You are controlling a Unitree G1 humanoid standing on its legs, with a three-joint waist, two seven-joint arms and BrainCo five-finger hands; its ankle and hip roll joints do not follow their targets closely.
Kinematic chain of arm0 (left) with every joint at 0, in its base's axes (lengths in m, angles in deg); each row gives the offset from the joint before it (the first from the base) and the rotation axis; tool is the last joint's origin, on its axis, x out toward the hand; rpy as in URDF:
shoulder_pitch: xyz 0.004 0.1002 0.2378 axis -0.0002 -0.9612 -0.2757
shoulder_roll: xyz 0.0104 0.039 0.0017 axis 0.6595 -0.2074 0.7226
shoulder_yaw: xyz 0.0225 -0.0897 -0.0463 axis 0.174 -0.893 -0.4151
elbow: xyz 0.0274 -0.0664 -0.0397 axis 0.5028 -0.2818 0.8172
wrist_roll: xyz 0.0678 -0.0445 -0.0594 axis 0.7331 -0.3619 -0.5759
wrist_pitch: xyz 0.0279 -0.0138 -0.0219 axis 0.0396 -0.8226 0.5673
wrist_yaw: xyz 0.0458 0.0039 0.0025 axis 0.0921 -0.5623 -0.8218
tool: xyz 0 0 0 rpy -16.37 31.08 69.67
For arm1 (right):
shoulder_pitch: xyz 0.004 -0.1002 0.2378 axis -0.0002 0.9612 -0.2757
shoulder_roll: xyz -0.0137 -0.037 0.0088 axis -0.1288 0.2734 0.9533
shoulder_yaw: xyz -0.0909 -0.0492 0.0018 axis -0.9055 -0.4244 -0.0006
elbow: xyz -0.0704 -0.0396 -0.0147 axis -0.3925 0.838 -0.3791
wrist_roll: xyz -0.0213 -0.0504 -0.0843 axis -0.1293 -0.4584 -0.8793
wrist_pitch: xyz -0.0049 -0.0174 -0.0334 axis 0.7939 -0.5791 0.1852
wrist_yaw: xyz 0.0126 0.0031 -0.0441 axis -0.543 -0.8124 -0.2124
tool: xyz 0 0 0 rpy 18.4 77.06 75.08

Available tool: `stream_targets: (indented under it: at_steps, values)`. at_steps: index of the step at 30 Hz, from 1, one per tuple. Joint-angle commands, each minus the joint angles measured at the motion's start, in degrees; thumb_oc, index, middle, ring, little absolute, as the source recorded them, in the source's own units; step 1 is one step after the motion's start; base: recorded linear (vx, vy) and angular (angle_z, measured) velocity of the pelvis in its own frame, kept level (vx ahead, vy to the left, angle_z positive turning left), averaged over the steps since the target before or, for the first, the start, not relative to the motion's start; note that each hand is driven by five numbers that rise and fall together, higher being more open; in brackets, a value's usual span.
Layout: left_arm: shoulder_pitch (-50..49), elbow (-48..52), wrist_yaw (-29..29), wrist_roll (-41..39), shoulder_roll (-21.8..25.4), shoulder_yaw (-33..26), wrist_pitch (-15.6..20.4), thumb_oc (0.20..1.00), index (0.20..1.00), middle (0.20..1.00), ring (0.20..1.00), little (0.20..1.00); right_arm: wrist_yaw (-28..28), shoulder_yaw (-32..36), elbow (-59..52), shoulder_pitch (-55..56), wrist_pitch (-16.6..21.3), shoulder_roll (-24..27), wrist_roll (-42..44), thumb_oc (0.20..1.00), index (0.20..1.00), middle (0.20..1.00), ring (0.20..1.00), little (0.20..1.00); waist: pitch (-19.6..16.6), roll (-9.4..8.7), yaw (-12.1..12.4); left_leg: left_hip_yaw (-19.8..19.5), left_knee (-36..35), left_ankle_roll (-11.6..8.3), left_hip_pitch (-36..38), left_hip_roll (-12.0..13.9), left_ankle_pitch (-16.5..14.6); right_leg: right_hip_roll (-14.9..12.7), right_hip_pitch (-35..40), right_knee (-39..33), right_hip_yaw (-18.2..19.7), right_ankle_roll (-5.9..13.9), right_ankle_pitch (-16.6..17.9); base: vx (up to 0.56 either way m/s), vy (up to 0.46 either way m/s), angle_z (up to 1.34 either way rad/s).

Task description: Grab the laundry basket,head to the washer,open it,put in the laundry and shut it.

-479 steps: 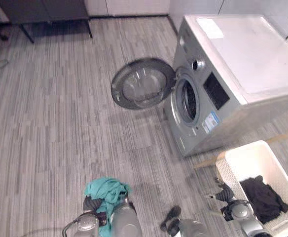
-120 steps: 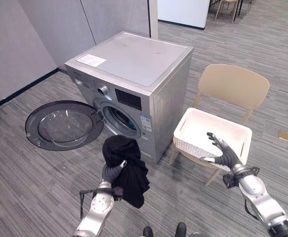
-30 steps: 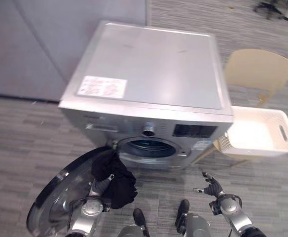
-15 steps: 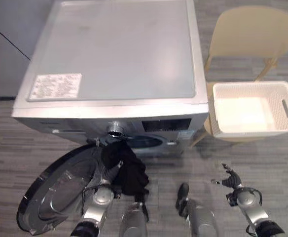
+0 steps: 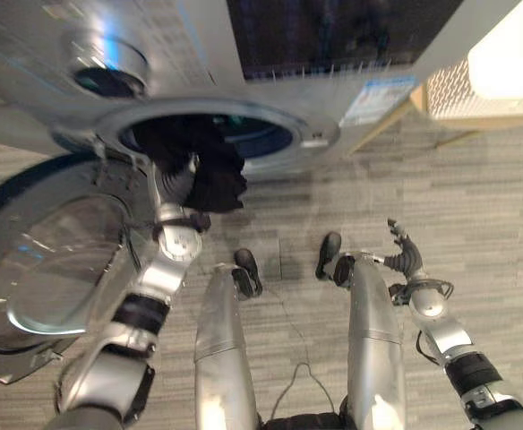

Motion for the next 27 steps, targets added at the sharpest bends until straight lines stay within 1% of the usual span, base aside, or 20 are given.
stream_targets:
  at_steps: [1, 3, 4, 5, 6, 8, 9, 10, 11, 13, 14, 15, 16, 17, 19, 20, 21, 24, 26, 27]
  values:
    - [12.7, -5.2, -9.5, 7.9, 5.9, 4.7, 0.4, 0.200, 0.200, 0.200, 0.200, 0.200, 1.2, -1.2, -4.5, 5.4, 5.7, 1.7, 3.1, 1.000, 1.000, 1.000, 1.000, 1.000, -9.0, 1.67, -2.2, -4.7, 5.0, 0.03, -7.4, 2.3, -2.7, -0.5, -3.7, 2.4, 2.0, 2.29, -5.4, 0.01, 0.038, -0.06]
    - [19.7, -9.0, -11.2, 9.6, 9.9, 8.0, -0.9, 0.200, 0.200, 0.200, 0.200, 0.200, 0.6, -1.8, -5.7, 5.3, 6.5, 2.8, 3.1, 1.000, 1.000, 1.000, 1.000, 1.000, -9.5, 1.93, -3.2, -5.2, 8.0, 0.44, -10.3, 2.5, -3.4, -0.3, -6.9, 5.5, 2.5, 2.14, -6.0, 0.03, 0.027, -0.12]
    - [22.4, -10.5, -11.5, 10.1, 11.1, 9.5, -1.3, 0.200, 0.200, 0.200, 0.200, 0.200, 0.2, -1.9, -6.5, 5.6, 7.0, 3.1, 3.4, 1.000, 1.000, 1.000, 1.000, 1.000, -9.8, 2.01, -3.4, -5.3, 8.9, 0.54, -11.3, 2.7, -3.8, -0.2, -8.2, 6.3, 2.8, 2.05, -6.3, 0.04, 0.010, -0.13]
    - [22.9, -10.9, -11.6, 10.0, 11.1, 9.8, -1.2, 0.200, 0.200, 0.200, 0.200, 0.200, 0.2, -1.7, -6.5, 5.5, 7.0, 3.0, 3.4, 1.000, 1.000, 1.000, 1.000, 1.000, -9.9, 1.92, -3.3, -5.3, 9.1, 0.54, -11.6, 2.7, -3.9, -0.2, -8.5, 6.5, 2.8, 2.04, -6.4, 0.03, 0.012, -0.12]
    - [28.1, -13.6, -13.1, 11.0, 13.9, 12.5, -2.4, 0.200, 0.200, 0.200, 0.200, 0.200, -0.4, -2.0, -7.9, 6.0, 7.9, 3.8, 3.7, 1.000, 1.000, 1.000, 1.000, 1.000, -10.0, 2.11, -4.1, -5.5, 10.9, 0.78, -13.4, 3.0, -4.5, 0.1, -10.3, 8.1, 2.9, 2.07, -6.5, 0.03, 0.009, -0.14]
    - [33.8, -17.2, -13.6, 11.3, 15.3, 16.1, -3.3, 0.200, 0.200, 0.200, 0.200, 0.200, -1.1, -2.4, -8.1, 6.0, 8.4, 4.7, 4.2, 1.000, 1.000, 1.000, 1.000, 1.000, -10.4, 2.22, -4.7, -5.8, 12.5, 0.87, -15.7, 3.2, -4.6, 0.3, -12.4, 9.0, 3.3, 2.13, -6.6, 0.02, -0.003, -0.06]
    - [36.4, -18.9, -12.8, 11.3, 16.0, 18.3, -3.6, 0.360, 0.360, 0.360, 0.360, 0.360, -1.2, -2.5, -8.2, 5.9, 8.8, 5.4, 4.5, 1.000, 1.000, 1.000, 1.000, 1.000, -10.5, 2.35, -4.9, -6.0, 13.1, 0.83, -16.6, 3.3, -4.6, 0.5, -13.2, 9.5, 3.4, 2.15, -6.4, 0.01, -0.019, -0.03]
    - [38.4, -20.1, -12.3, 11.3, 16.4, 19.7, -3.6, 1.000, 1.000, 1.000, 1.000, 1.000, -1.5, -2.5, -8.3, 5.9, 9.0, 5.8, 4.9, 1.000, 1.000, 1.000, 1.000, 1.000, -10.5, 2.31, -5.0, -6.3, 13.6, 0.86, -17.3, 3.3, -4.6, 0.6, -13.9, 9.9, 3.5, 2.22, -6.3, 0.01, -0.013, -0.05]
    - [38.9, -20.3, -12.3, 11.2, 16.3, 20.1, -3.5, 1.000, 1.000, 1.000, 1.000, 1.000, -1.5, -2.4, -8.3, 5.8, 9.0, 5.7, 4.9, 1.000, 1.000, 1.000, 1.000, 1.000, -10.5, 2.26, -4.8, -6.4, 13.8, 0.86, -17.5, 3.3, -4.7, 0.6, -14.1, 10.0, 3.5, 2.22, -6.3, -0.01, -0.014, -0.06]
    - [42.4, -23.4, -9.1, 11.9, 17.7, 23.5, -3.9, 1.000, 1.000, 1.000, 1.000, 1.000, -2.4, -1.9, -9.2, 5.8, 9.3, 7.4, 5.4, 1.000, 1.000, 1.000, 1.000, 1.000, -10.5, 2.41, -5.2, -6.7, 14.5, 0.74, -18.8, 3.7, -4.6, 0.9, -15.1, 10.1, 3.4, 2.40, -5.8, -0.01, -0.008, -0.02]
    - [42.9, -25.7, -6.8, 10.7, 17.3, 23.9, -3.5, 1.000, 1.000, 1.000, 1.000, 1.000, -2.7, -1.7, -9.1, 5.5, 9.2, 7.8, 5.5, 1.000, 1.000, 1.000, 1.000, 1.000, -10.4, 2.43, -5.3, -6.7, 14.5, 0.71, -19.2, 3.8, -4.5, 1.1, -15.6, 10.1, 3.4, 2.46, -5.6, -0.02, -0.012, -0.04]
    - [43.1, -25.9, -6.7, 10.6, 17.2, 24.1, -3.4, 1.000, 1.000, 1.000, 1.000, 1.000, -2.8, -1.7, -9.1, 5.5, 9.2, 7.8, 5.6, 1.000, 1.000, 1.000, 1.000, 1.000, -10.5, 2.45, -5.2, -6.7, 14.5, 0.71, -19.3, 3.8, -4.5, 1.1, -15.7, 10.1, 3.4, 2.46, -5.6, -0.02, -0.012, -0.05]
    - [43.1, -27.4, -4.2, 8.8, 16.7, 23.8, -2.8, 1.000, 1.000, 1.000, 1.000, 1.000, -3.1, -1.5, -8.8, 5.4, 8.7, 7.9, 5.6, 1.000, 1.000, 1.000, 1.000, 1.000, -10.5, 2.45, -5.2, -6.8, 14.7, 0.67, -19.8, 3.9, -4.4, 1.3, -15.9, 10.0, 3.3, 2.50, -5.4, -0.02, -0.033, -0.08]
    - [41.6, -27.8, -0.9, 6.1, 16.0, 22.7, -1.7, 1.000, 1.000, 1.000, 1.000, 1.000, -3.8, -1.3, -8.8, 5.5, 8.0, 7.6, 5.3, 1.000, 1.000, 1.000, 1.000, 1.000, -10.7, 2.57, -5.1, -7.1, 14.6, 0.57, -20.1, 3.8, -4.1, 1.5, -16.1, 9.6, 3.0, 2.61, -5.0, -0.03, -0.049, -0.06]
    - [39.4, -29.1, 2.2, 4.3, 14.4, 21.6, -1.2, 1.000, 1.000, 1.000, 1.000, 1.000, -4.4, -1.2, -8.6, 5.6, 7.4, 7.3, 4.9, 1.000, 1.000, 1.000, 1.000, 1.000, -10.9, 2.40, -4.9, -7.3, 14.3, 0.39, -19.8, 3.7, -3.7, 1.5, -15.8, 9.2, 2.8, 2.58, -4.8, -0.02, -0.044, -0.01]
    - [39.2, -29.0, 2.3, 4.3, 14.4, 21.5, -1.2, 1.000, 1.000, 1.000, 1.000, 1.000, -4.4, -1.2, -8.6, 5.7, 7.4, 7.4, 4.9, 1.000, 1.000, 1.000, 1.000, 1.000, -11.0, 2.49, -4.9, -7.3, 14.2, 0.38, -19.8, 3.7, -3.7, 1.5, -15.7, 9.1, 2.8, 2.57, -4.8, -0.02, -0.038, 0.02]
    - [37.4, -29.3, 4.4, 2.9, 13.0, 20.5, -1.0, 1.000, 1.000, 1.000, 1.000, 1.000, -4.7, -1.3, -7.7, 5.6, 6.9, 7.0, 4.3, 1.000, 1.000, 1.000, 1.000, 1.000, -11.4, 2.42, -4.7, -7.5, 13.5, 0.20, -19.3, 3.7, -3.4, 1.5, -15.2, 8.6, 2.5, 2.60, -4.6, 0.00, 0.000, 0.00]
    - [34.8, -28.2, 5.5, 2.0, 11.9, 19.1, -0.7, 1.000, 1.000, 1.000, 1.000, 1.000, -4.6, -1.5, -6.7, 5.6, 6.6, 6.5, 3.7, 1.000, 1.000, 1.000, 1.000, 1.000, -12.0, 2.56, -4.5, -7.7, 12.2, -0.07, -18.6, 3.5, -2.9, 1.6, -14.3, 7.4, 2.2, 2.69, -4.3, -0.01, -0.020, 0.05]
    - [31.0, -26.5, 5.9, 0.7, 10.4, 16.8, -0.1, 1.000, 1.000, 1.000, 1.000, 1.000, -4.4, -1.6, -5.6, 5.3, 6.3, 5.8, 3.6, 1.000, 1.000, 1.000, 1.000, 1.000, -12.6, 2.54, -4.0, -7.6, 9.7, -0.56, -17.1, 3.3, -2.2, 1.4, -12.6, 5.5, 1.7, 2.76, -4.0, -0.05, -0.019, 0.05]
    - [25.6, -23.3, 6.1, -1.2, 8.9, 13.5, 0.6, 1.000, 1.000, 1.000, 1.000, 1.000, -4.1, -1.9, -4.8, 5.2, 5.7, 5.2, 3.2, 1.000, 1.000, 1.000, 1.000, 1.000, -13.0, 2.50, -3.3, -7.5, 6.5, -1.05, -14.5, 3.1, -1.3, 1.3, -9.9, 2.7, 1.0, 2.93, -3.3, -0.08, -0.020, 0.07]
